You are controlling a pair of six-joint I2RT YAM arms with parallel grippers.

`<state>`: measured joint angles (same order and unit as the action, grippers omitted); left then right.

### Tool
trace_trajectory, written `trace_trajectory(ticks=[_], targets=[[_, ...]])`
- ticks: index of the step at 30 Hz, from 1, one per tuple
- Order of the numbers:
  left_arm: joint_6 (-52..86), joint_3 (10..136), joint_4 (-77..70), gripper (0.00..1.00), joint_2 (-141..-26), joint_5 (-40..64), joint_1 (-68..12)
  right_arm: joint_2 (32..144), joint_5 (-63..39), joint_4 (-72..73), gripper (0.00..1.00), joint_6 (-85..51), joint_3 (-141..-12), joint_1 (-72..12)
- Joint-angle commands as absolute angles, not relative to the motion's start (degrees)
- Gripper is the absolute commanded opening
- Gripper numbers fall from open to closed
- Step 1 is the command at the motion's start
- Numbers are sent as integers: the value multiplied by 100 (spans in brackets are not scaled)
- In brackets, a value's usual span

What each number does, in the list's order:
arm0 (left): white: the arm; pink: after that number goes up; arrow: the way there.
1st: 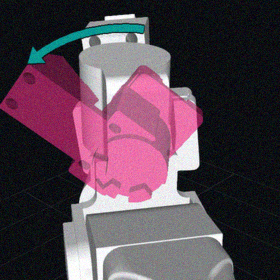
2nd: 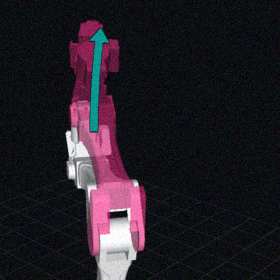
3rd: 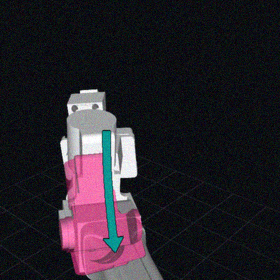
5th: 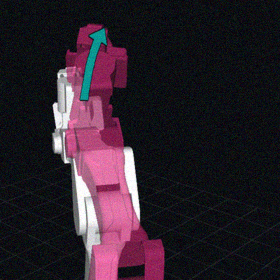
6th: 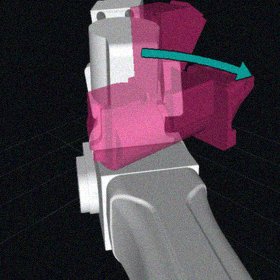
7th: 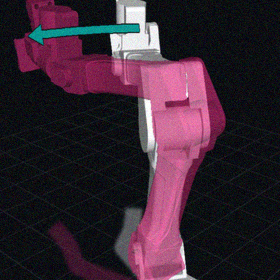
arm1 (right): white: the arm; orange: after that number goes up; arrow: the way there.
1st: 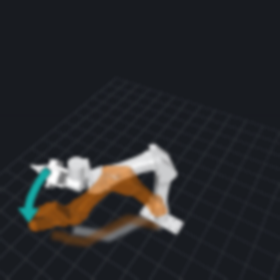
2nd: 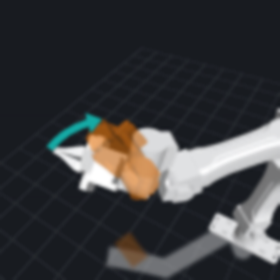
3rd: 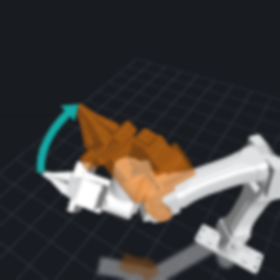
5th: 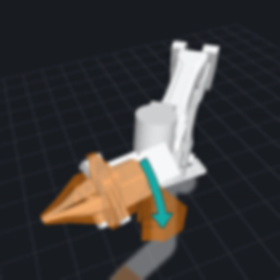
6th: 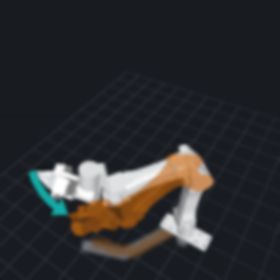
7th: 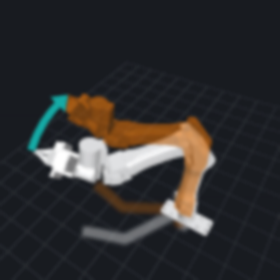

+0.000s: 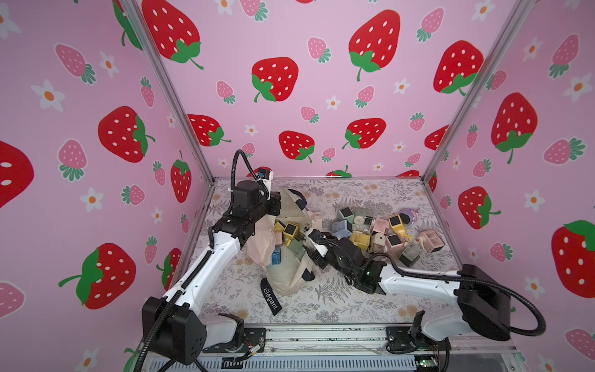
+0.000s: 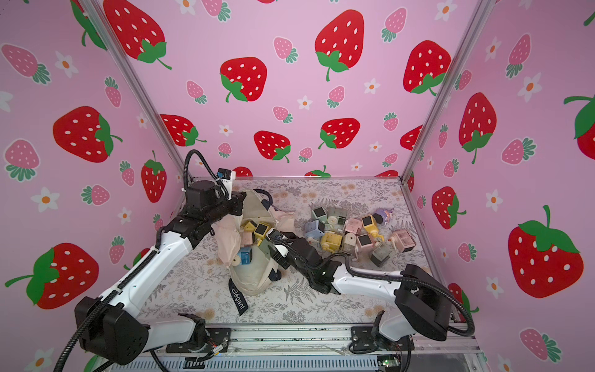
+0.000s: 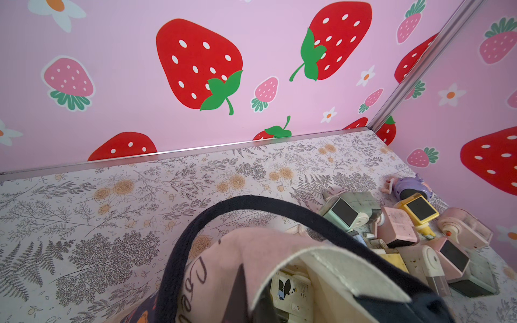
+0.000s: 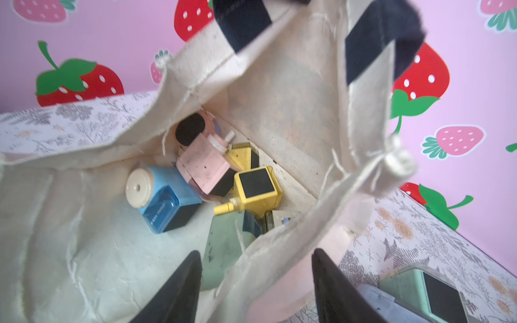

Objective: Take out the pencil sharpeners from the tote bags
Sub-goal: Adjust the canvas bag at the center of the board.

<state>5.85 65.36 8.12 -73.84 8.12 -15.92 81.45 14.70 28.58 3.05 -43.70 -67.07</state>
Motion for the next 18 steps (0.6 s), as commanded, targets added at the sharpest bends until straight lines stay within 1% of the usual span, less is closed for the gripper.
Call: trace_trajectory(ticks=[1, 5, 8, 13, 18], targets=[[554, 6691, 166, 0, -7224, 985, -1626, 7985, 1301, 2642, 66, 441, -4621, -7075], [553, 6715, 194, 0, -7233, 1006, -1625, 8273, 1303, 2301, 70, 659, -5146, -7349], [548, 6715, 204, 0, -7233, 1002, -1630, 8664, 1260, 2161, 70, 625, -5505, -7385], [554, 6727, 211, 0, -7242, 1018, -1620, 9289, 1550, 2025, 70, 659, -5924, -7369], [547, 6743, 237, 0, -7268, 1037, -1625, 9729, 1608, 1847, 68, 446, -6138, -7153]])
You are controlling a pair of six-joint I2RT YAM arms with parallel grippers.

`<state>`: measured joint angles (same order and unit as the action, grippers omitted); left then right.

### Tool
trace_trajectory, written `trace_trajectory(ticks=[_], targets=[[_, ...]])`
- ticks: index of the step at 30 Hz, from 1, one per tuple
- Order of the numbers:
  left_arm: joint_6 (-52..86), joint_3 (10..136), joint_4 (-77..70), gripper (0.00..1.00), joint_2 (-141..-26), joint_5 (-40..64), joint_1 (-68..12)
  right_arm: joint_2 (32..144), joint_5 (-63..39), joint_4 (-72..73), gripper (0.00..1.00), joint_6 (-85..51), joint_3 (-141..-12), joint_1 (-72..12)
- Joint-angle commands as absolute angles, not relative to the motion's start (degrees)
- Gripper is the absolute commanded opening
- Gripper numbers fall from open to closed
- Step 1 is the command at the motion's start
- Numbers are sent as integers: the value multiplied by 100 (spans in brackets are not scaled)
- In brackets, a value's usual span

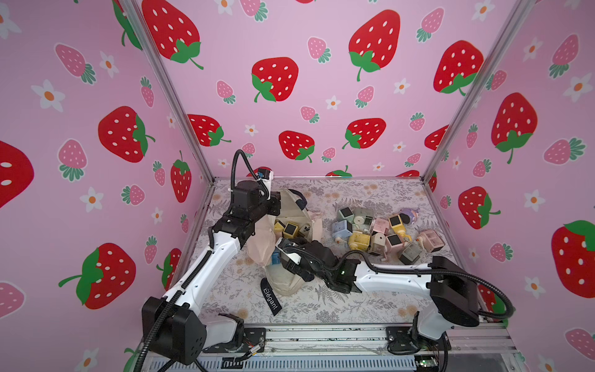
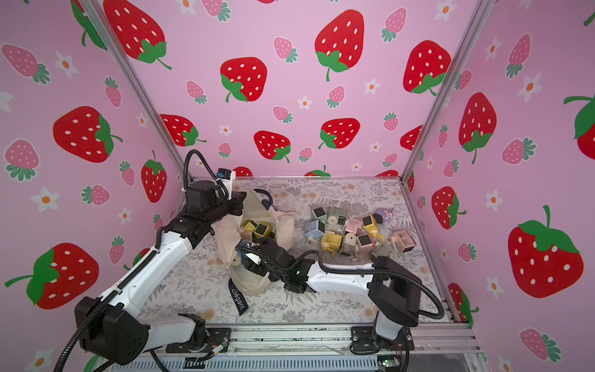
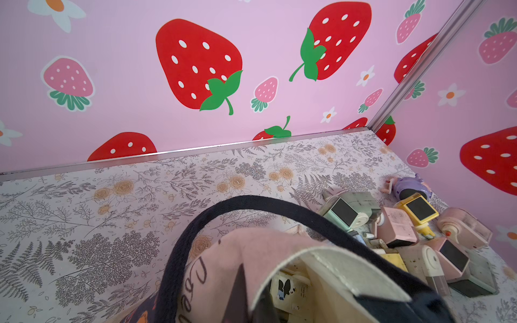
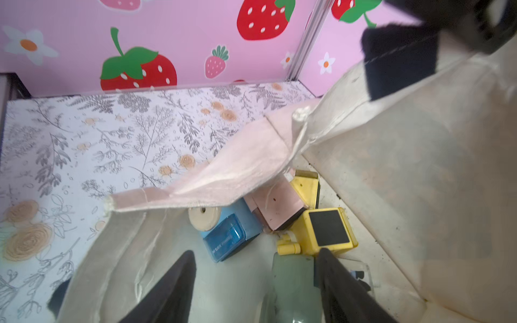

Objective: Take out the pencil sharpeners from the tote bags
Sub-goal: Adjust the canvas bag at the center of the board, then pick up the pencil sharpener from the canvas bag.

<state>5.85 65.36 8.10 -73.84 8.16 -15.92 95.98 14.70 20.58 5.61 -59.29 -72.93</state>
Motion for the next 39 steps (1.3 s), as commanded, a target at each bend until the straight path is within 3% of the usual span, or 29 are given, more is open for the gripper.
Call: trace_trajectory(ticks=[1, 20, 28, 33, 39], targets=[[545, 6746, 237, 0, -7260, 1037, -1624, 9793, 1643, 1825, 68, 418, -6163, -7122], [545, 6751, 249, 0, -7277, 1046, -1621, 10747, 2189, 889, 69, -90, -6721, -6608], [544, 6766, 250, 0, -7294, 1044, -1619, 11188, 1872, 88, 75, -394, -7254, -6390], [529, 6796, 266, 0, -7344, 1055, -1626, 11366, 1957, -177, 85, -503, -7466, -6359], [546, 6881, 353, 0, -7422, 1112, -1624, 11535, 1882, -550, 90, -693, -7676, -6263]])
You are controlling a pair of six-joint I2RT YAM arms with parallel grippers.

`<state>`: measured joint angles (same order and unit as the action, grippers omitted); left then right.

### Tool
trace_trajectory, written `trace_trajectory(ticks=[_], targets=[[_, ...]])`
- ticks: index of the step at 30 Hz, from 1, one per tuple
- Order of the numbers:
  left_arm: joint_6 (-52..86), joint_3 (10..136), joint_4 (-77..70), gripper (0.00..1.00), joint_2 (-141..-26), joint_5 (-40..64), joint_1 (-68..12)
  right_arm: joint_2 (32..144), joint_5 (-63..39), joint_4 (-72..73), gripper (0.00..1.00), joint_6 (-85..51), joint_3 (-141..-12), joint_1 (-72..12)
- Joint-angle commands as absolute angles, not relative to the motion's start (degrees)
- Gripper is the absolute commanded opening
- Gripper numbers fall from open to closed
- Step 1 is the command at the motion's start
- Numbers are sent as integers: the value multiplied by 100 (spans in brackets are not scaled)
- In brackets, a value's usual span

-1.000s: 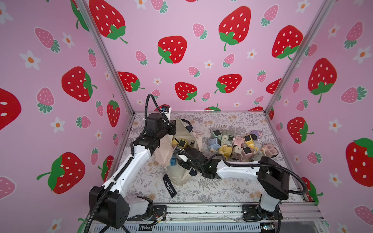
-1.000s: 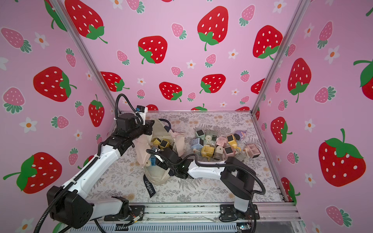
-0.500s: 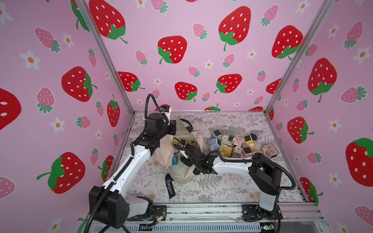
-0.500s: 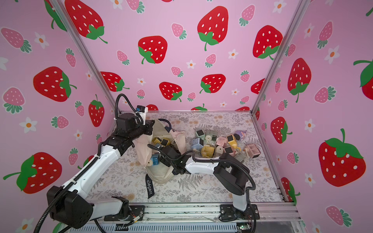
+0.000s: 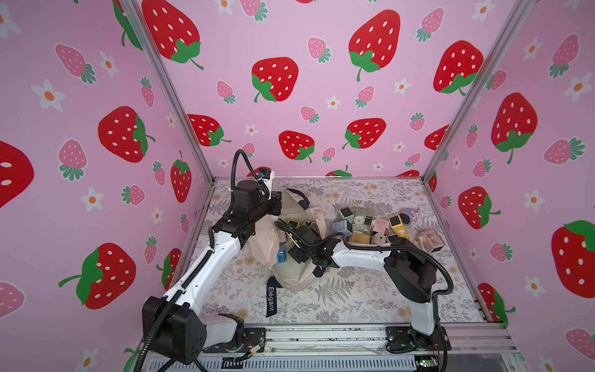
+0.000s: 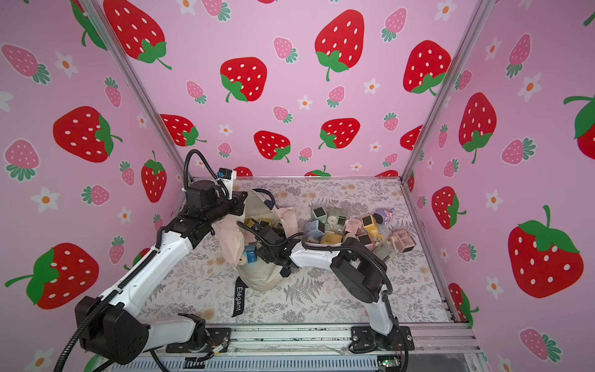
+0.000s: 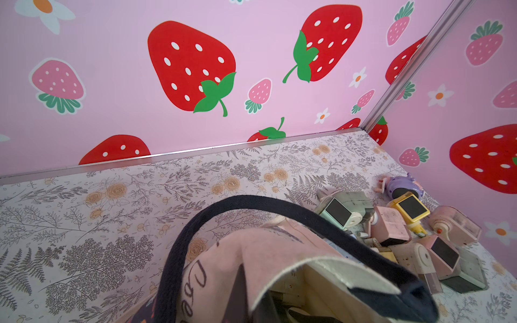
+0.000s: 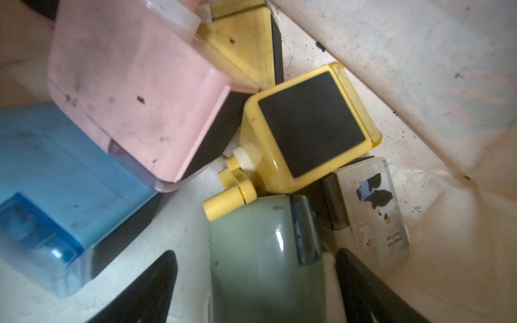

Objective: Take out the pencil sharpeners from the tote bags
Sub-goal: Pick up the pencil sharpener from the canvas bag.

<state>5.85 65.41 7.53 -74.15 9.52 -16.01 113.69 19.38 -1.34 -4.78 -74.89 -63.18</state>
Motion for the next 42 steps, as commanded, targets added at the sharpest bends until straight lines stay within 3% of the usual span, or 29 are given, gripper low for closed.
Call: trace_trajectory(ticks=[1, 19, 31, 42], targets=[[545, 6882, 352, 0, -7435, 1117, -1624, 11605, 1818, -684, 90, -722, -7766, -6242], [562, 6910, 369, 0, -7470, 1152, -1632, 12106, 1334, -875, 90, -923, -8150, -6082], [552, 6917, 378, 0, -7479, 1151, -1628, 11788, 1125, -411, 67, -756, -7786, -6073], [554, 6917, 382, 0, -7479, 1142, -1631, 11048, 854, 403, 63, -756, -7038, -6081]])
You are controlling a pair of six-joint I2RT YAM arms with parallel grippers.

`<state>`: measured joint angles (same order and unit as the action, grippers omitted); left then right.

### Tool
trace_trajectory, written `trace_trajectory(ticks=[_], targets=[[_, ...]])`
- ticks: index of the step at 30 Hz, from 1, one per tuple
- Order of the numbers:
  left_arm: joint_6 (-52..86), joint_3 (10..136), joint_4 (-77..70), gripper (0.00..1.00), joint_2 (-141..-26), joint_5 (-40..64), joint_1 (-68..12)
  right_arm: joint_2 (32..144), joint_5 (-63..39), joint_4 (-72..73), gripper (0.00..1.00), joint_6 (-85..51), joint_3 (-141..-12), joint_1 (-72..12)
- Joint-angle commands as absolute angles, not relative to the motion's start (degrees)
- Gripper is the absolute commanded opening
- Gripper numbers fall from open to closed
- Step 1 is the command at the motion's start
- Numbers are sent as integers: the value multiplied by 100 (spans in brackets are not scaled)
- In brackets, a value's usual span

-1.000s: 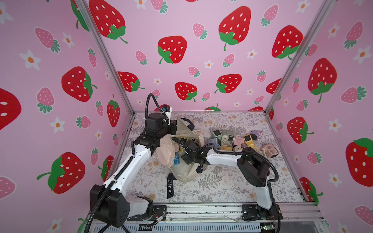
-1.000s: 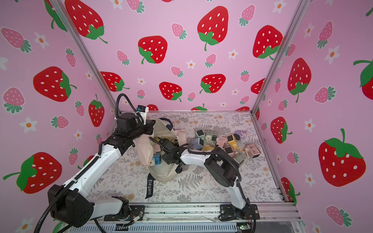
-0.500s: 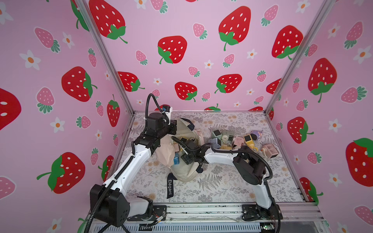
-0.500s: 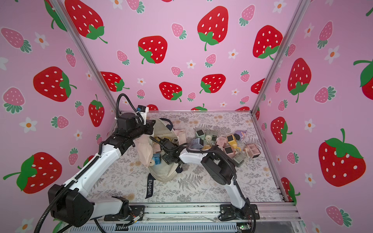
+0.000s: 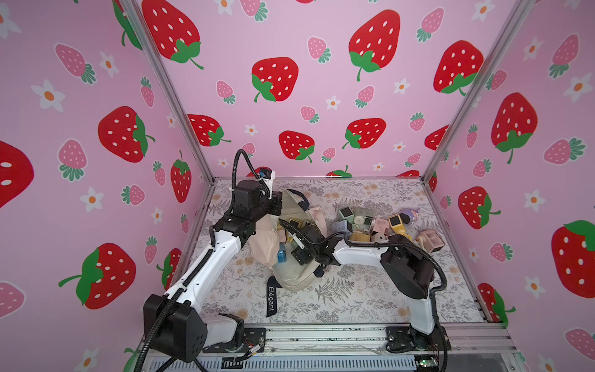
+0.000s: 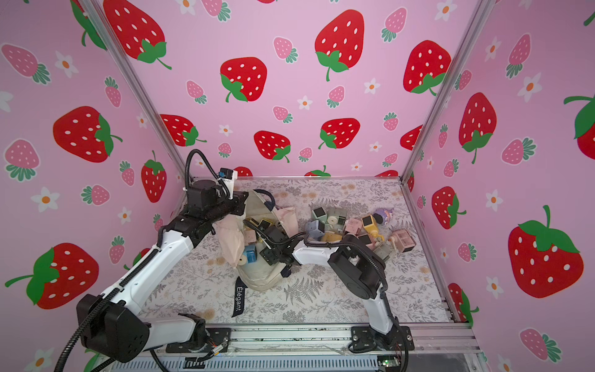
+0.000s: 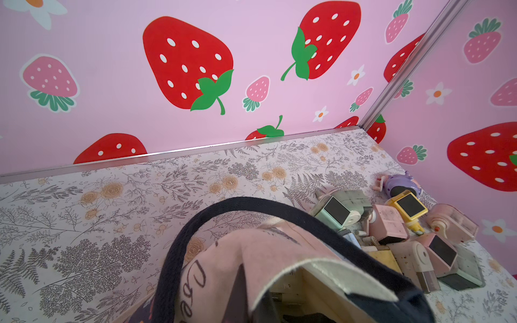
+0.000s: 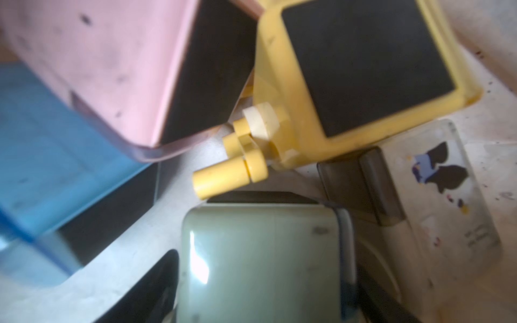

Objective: Take out the pencil sharpeners from the tote bags
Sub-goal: Pick up the pencil sharpener from the canvas bag.

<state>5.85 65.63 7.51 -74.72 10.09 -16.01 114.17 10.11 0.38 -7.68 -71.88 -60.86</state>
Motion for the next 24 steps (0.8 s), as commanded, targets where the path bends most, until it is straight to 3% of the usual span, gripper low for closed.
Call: trace_trajectory(ticks=[1, 24], targets=[[553, 6917, 378, 0, -7475, 1141, -1627, 10983, 844, 476, 63, -756, -6969, -6080], [558, 6935, 378, 0, -7506, 1160, -1628, 10522, 668, 1007, 62, -870, -6464, -6082]])
